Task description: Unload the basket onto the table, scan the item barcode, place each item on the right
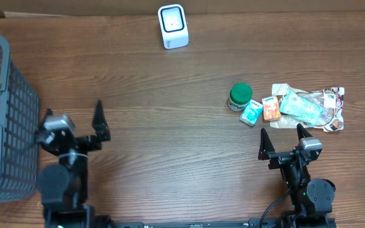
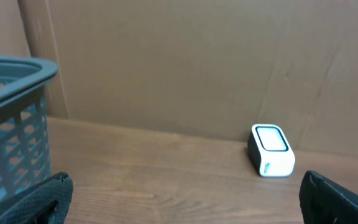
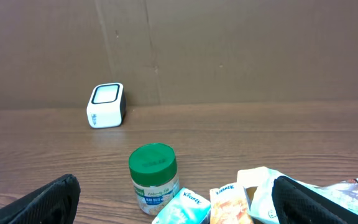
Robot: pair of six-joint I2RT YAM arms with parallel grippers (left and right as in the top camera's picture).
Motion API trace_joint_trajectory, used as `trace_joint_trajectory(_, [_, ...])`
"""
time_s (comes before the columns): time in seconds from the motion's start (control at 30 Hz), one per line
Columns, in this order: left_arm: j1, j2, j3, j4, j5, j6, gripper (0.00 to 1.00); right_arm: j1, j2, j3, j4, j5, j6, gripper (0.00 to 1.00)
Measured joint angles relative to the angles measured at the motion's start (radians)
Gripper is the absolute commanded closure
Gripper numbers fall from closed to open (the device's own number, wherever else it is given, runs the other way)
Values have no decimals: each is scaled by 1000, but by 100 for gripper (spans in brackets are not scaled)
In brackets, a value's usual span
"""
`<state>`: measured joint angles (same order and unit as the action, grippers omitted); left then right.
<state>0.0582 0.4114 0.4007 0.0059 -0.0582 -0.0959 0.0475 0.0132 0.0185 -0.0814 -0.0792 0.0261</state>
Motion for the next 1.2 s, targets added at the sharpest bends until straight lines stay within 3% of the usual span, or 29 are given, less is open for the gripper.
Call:
trace_joint_trajectory(0.27, [0,-255,-279,41,18,134,0,0,0,0,-1,0,0,0])
trace_joint_trajectory(0.47, [0,-354,-376,26,18,188,0,0,0,0,0,0,0,0])
trace_joint_trajectory(0.63, [0,-385,-392,-82,14,209,0,0,0,0,0,0,0,0])
trace_joint_trajectory(1.2, [0,-394,-392,-82,14,209,0,0,0,0,0,0,0,0])
